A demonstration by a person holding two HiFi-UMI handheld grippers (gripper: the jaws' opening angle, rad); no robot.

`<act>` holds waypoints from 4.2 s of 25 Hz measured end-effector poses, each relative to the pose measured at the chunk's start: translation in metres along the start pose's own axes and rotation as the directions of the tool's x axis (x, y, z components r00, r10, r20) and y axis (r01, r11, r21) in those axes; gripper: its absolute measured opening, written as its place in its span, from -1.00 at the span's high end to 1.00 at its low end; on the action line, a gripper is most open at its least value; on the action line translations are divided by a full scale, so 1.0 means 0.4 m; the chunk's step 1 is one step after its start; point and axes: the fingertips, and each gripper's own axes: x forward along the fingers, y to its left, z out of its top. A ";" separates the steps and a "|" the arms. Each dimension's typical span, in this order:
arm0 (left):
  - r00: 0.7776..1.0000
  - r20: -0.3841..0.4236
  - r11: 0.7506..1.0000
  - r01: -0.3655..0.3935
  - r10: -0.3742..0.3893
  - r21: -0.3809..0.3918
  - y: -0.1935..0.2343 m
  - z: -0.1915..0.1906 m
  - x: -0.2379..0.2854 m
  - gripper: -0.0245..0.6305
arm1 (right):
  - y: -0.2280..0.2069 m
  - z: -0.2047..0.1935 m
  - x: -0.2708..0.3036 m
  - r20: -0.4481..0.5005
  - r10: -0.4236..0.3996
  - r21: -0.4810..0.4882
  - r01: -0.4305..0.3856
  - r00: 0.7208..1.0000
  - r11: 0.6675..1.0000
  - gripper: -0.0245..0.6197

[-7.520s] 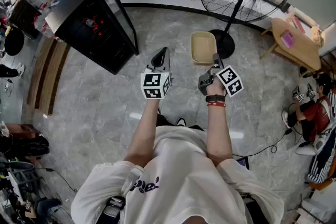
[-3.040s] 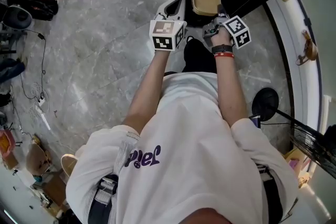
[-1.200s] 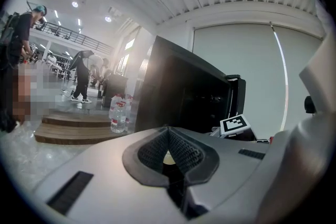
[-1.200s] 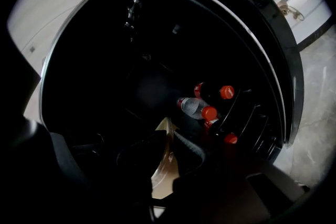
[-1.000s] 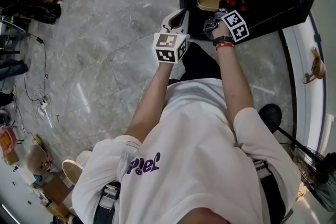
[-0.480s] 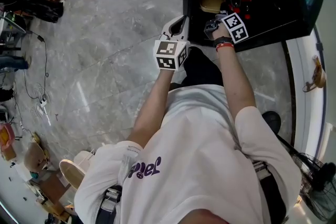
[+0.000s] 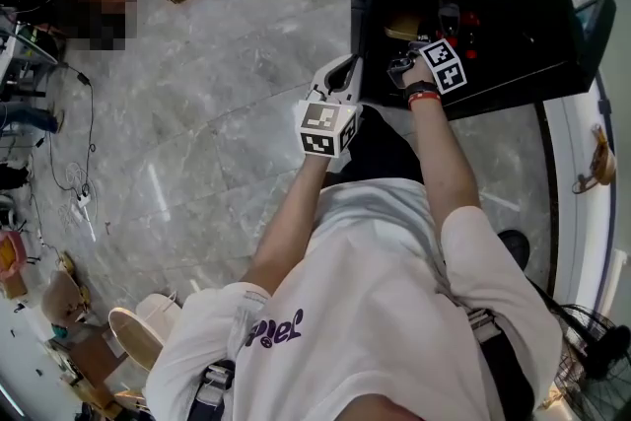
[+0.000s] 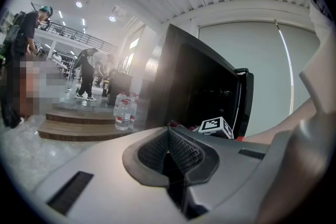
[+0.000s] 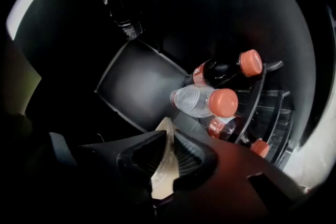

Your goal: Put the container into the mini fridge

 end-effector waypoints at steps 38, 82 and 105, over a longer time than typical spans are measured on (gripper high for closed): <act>1.000 -0.016 1.000 0.008 -0.008 0.004 -0.159 0.213 -0.149 0.87 | 0.089 0.114 -0.293 -0.079 -0.012 -0.183 -0.003 0.997 0.983 0.64; 1.000 0.010 0.996 0.002 -0.003 0.091 -0.190 0.326 -0.543 0.87 | 0.448 0.120 -0.957 -0.139 0.138 -0.711 -0.196 0.981 0.676 0.79; 0.998 0.065 0.986 0.007 -0.018 0.165 -0.205 0.355 -0.573 0.87 | 0.513 0.111 -1.068 -0.127 0.150 -0.704 -0.195 0.981 0.683 0.88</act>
